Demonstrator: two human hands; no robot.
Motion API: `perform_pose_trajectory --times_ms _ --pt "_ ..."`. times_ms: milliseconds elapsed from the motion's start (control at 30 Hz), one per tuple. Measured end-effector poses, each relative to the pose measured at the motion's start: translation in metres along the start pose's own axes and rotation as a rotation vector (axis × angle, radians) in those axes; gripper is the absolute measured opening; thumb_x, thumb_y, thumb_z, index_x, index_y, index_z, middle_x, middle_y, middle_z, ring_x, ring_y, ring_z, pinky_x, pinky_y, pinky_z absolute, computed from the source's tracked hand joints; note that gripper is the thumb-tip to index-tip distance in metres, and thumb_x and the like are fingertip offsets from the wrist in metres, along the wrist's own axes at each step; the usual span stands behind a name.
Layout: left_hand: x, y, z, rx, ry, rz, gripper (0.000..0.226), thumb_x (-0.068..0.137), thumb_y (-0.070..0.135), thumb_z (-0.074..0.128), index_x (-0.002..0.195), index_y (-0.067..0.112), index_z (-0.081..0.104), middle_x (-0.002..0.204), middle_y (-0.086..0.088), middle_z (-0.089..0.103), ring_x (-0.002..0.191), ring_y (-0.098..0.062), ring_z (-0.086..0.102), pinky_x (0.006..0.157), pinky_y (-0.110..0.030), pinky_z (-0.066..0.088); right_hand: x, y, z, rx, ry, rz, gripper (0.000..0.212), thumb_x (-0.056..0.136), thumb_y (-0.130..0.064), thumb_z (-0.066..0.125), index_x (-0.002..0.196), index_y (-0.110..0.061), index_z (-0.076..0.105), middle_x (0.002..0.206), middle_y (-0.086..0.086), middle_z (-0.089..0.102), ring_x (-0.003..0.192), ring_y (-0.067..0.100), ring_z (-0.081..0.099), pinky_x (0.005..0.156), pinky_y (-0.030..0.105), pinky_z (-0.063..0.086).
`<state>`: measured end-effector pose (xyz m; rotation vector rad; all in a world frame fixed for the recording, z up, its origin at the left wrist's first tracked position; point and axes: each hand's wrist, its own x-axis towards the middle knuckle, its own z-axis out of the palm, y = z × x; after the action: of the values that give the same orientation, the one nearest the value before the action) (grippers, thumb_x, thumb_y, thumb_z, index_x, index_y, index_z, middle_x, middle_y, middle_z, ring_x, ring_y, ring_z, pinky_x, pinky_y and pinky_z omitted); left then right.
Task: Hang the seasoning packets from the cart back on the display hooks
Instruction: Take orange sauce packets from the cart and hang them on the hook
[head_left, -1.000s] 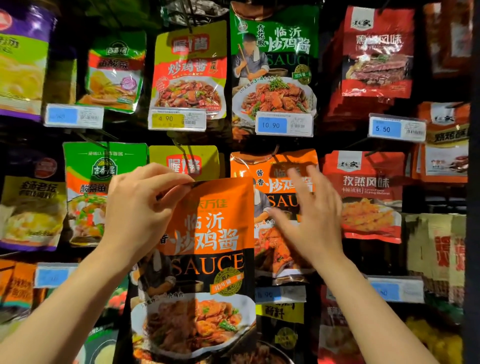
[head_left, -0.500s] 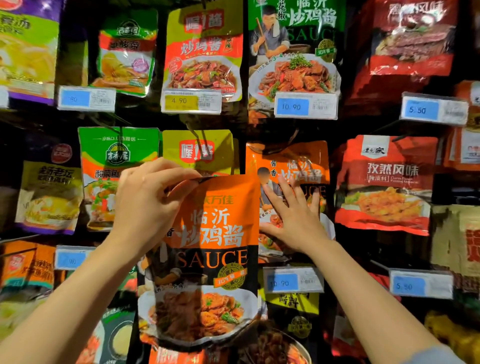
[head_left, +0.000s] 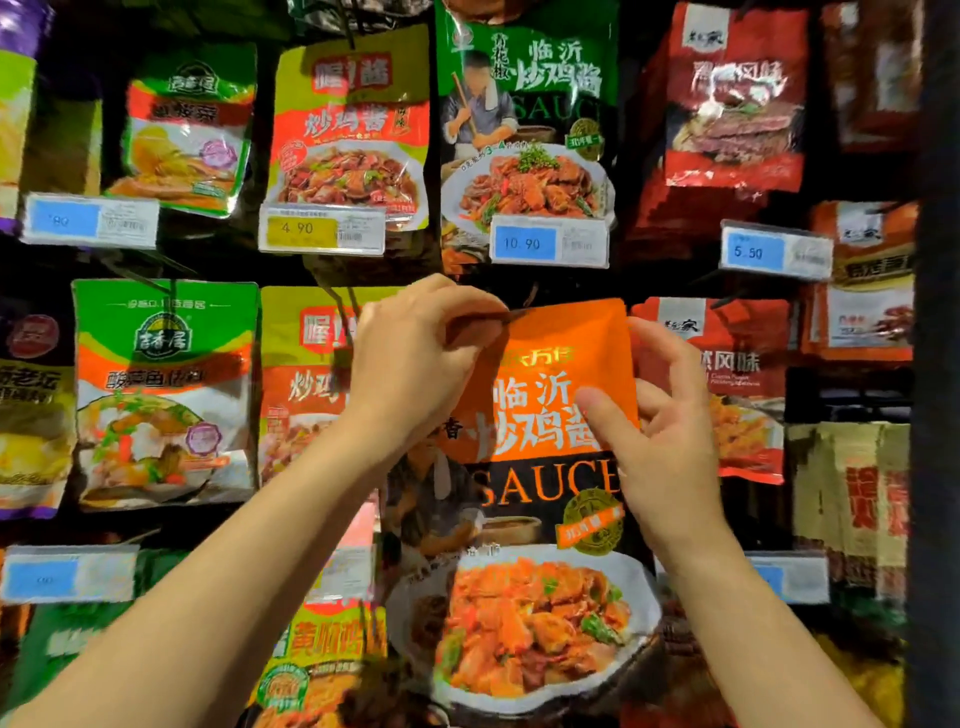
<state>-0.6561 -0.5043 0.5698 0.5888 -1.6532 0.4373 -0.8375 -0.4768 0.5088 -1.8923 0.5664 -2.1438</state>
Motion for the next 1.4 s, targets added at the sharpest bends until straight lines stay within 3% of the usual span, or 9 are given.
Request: perform_pose_trajectory --times_ms 300,433,633,733,900,967,1100,1233,1400 --pt "-0.033 -0.023 0.034 0.378 0.013 0.063 0.049 0.087 0.049 0.043 0.132 0.03 0.049 0.142 -0.002 0.044 0.133 -0.024 0.034 0.104 -0.046 0.028 0.053 0.028 -0.02 -0.027 0.159 0.118 0.047 0.083 -0.001 0.065 0.117 -0.032 0.054 0.112 0.013 0.066 0.098 0.024 0.066 0.086 0.042 0.054" --pt "-0.052 -0.035 0.048 0.384 -0.131 0.047 0.061 0.085 0.059 0.037 0.14 0.033 0.037 0.152 -0.003 0.027 0.139 -0.024 0.022 0.107 -0.053 0.028 0.074 0.043 -0.01 0.013 0.194 0.127 0.047 0.082 0.002 0.064 0.119 -0.026 0.056 0.115 0.007 0.065 0.096 0.014 0.066 0.083 0.032 0.055" --pt "-0.053 -0.038 0.06 0.308 -0.165 0.039 0.065 0.086 0.062 0.033 0.144 0.034 0.03 0.156 0.002 0.013 0.144 -0.018 0.005 0.114 -0.043 0.016 0.079 0.064 -0.015 0.037 0.187 0.183 0.047 0.082 0.0 0.065 0.123 -0.021 0.057 0.117 0.01 0.065 0.103 0.02 0.065 0.089 0.039 0.053" --pt "-0.062 -0.046 0.069 0.311 -0.191 -0.008 0.063 0.088 0.063 0.029 0.144 0.035 0.028 0.156 0.002 0.014 0.144 -0.02 0.009 0.112 -0.051 0.023 0.082 0.071 -0.013 -0.089 0.171 0.191 0.048 0.082 -0.005 0.066 0.127 -0.02 0.055 0.125 0.006 0.06 0.112 0.02 0.059 0.098 0.046 0.047" --pt "-0.072 -0.049 0.073 0.355 -0.222 -0.017 0.068 0.088 0.068 0.024 0.146 0.032 0.023 0.157 0.0 0.011 0.145 -0.021 0.005 0.112 -0.055 0.023 0.068 0.066 -0.015 -0.569 0.132 0.046 0.045 0.088 -0.028 0.061 0.132 -0.021 0.05 0.131 0.0 0.052 0.121 0.014 0.048 0.097 0.016 0.033" --pt "-0.079 -0.045 0.07 0.348 -0.248 0.038 0.072 0.086 0.07 0.03 0.147 0.032 0.022 0.157 0.0 0.01 0.145 -0.023 0.003 0.112 -0.055 0.021 0.05 0.058 -0.016 -0.701 0.072 -0.057 0.055 0.087 -0.035 0.062 0.137 -0.023 0.043 0.14 0.004 0.039 0.129 0.016 0.036 0.098 0.009 0.021" --pt "-0.112 -0.043 0.068 0.287 -0.296 0.095 0.074 0.083 0.069 0.039 0.146 0.035 0.021 0.158 0.004 0.008 0.145 -0.02 0.002 0.113 -0.053 0.014 -0.002 0.067 -0.018 -1.11 -0.291 -0.307 0.069 0.083 -0.065 0.042 0.144 -0.038 0.026 0.157 -0.002 0.009 0.145 0.016 0.003 0.116 0.046 0.006" --pt "-0.103 -0.054 0.078 0.357 -0.339 0.028 0.073 0.082 0.074 0.03 0.146 0.041 0.017 0.158 0.007 0.004 0.145 -0.016 -0.003 0.113 -0.05 0.011 0.007 0.084 -0.025 -1.199 -0.472 -0.131 0.072 0.081 -0.074 0.014 0.145 -0.044 0.004 0.157 -0.01 -0.007 0.143 0.008 -0.014 0.116 0.049 -0.007" --pt "-0.108 -0.067 0.095 0.445 -0.401 0.026 0.074 0.085 0.073 0.024 0.147 0.034 0.016 0.158 -0.002 0.007 0.145 -0.024 0.004 0.108 -0.058 0.027 0.014 0.103 -0.026 -1.287 -0.54 -0.091 0.075 0.08 -0.073 0.018 0.145 -0.042 -0.005 0.157 -0.006 -0.01 0.144 0.013 -0.014 0.115 0.049 -0.006"
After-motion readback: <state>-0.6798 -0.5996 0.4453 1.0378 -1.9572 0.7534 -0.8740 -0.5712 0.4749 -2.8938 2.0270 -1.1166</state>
